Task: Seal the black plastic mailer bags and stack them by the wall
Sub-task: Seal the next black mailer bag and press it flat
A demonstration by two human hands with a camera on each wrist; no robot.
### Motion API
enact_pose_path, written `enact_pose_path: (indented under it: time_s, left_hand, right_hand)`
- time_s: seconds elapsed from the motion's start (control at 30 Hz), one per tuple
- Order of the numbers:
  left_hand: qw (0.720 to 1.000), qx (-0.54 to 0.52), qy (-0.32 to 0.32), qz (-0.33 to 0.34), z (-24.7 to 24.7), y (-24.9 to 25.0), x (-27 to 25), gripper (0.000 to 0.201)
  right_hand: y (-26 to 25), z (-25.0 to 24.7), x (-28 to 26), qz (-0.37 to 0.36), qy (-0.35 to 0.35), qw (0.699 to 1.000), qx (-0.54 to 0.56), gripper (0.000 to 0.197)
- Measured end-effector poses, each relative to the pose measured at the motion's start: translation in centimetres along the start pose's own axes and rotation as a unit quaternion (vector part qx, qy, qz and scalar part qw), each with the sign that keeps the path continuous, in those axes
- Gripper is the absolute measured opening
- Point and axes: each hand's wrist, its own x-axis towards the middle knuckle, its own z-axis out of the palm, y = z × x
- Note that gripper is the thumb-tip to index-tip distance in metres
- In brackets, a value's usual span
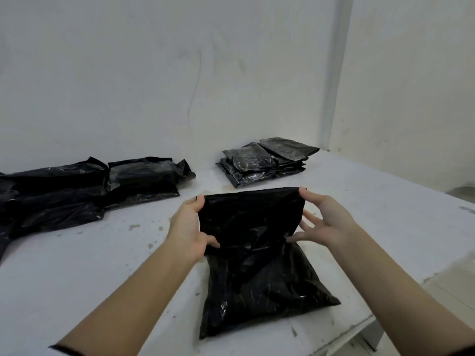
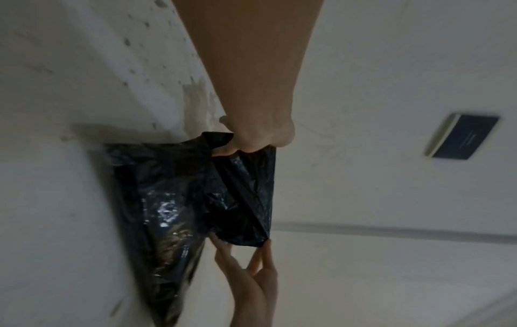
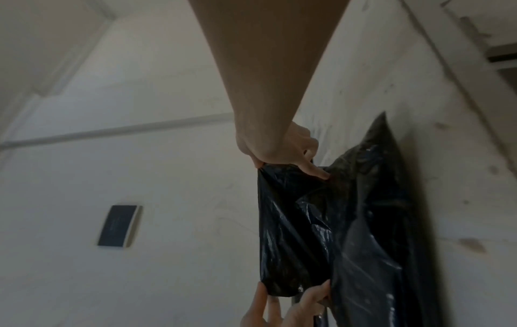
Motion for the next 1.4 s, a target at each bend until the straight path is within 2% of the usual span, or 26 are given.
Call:
enact_pose_path:
  time_s: [0.17,0.27,0.37,0.47,0.57,0.67,0.77,0.9,0.97,1.07,1.1,1.17,1.2,1.3,1.4]
  left_hand:
    - [0.998,0.049,0.004,0.037,-0.6,-1.5,0.3,0.013]
    - [0.997,0.057,-0.012,0.042,-0.9,-1.1,0.3,0.014]
    - [0.996,0.069,-0.027,0.048,-0.7,-0.8,-0.1,0.016]
    - [0.994,0.084,-0.039,0.055,-0.8,-0.9,0.0,0.013]
    - [0.991,0.102,-0.041,0.074,-1.1,-1.0,0.0,0.014]
    - [0.989,0.11,-0.044,0.089,-1.5,-1.0,-0.2,0.016]
    - [0.989,0.098,-0.057,0.091,-1.4,-1.0,-0.5,0.016]
    - [0.99,0.087,-0.065,0.089,-1.4,-1.0,-0.8,0.013]
    - [0.99,0.085,-0.063,0.088,-1.3,-1.1,-0.9,0.012]
    - [0.991,0.078,-0.06,0.092,-1.2,-1.3,-1.0,0.01]
    - [0.991,0.077,-0.06,0.095,-1.2,-1.3,-1.1,0.009]
    - [0.99,0.081,-0.058,0.1,-1.2,-1.4,-1.2,0.009]
    - [0.99,0.082,-0.057,0.102,-1.2,-1.4,-1.2,0.009]
    - [0.99,0.08,-0.057,0.102,-1.4,-1.4,-1.2,0.008]
    - [0.991,0.069,-0.06,0.096,-1.2,-1.3,-1.3,0.007]
  right_hand:
    - [1.2,0.2,0.0,-0.011,0.05,0.998,-0.048,0.024]
    - [0.7,0.2,0.1,-0.011,0.049,0.996,-0.07,0.021]
    - [0.9,0.4,0.2,-0.009,0.042,0.998,-0.039,0.03]
    - [1.4,0.6,0.2,-0.033,0.08,0.996,-0.035,0.046]
    - [1.5,1.2,-0.2,-0.054,0.105,0.992,-0.042,0.018]
    - [1.8,1.4,-0.4,-0.093,0.126,0.986,-0.054,0.012]
    - [1.8,1.2,-0.7,-0.113,0.122,0.982,-0.09,0.018]
    - [0.9,1.1,-0.6,-0.068,0.103,0.986,-0.115,0.014]
    - [0.7,1.2,-0.6,-0.03,0.068,0.995,-0.066,0.017]
    - [1.2,1.2,-0.1,-0.015,0.024,0.999,0.035,0.005]
    - [1.4,1.1,0.1,-0.024,0.027,0.998,0.042,0.007]
    - [1.7,1.2,0.3,-0.059,0.048,0.996,0.039,0.028]
    - [1.7,1.3,0.2,-0.075,0.056,0.995,0.037,0.032]
    - [1.8,1.4,-0.3,-0.095,0.055,0.994,0.005,0.011]
    - [1.5,1.2,-0.4,-0.095,0.075,0.99,-0.076,0.005]
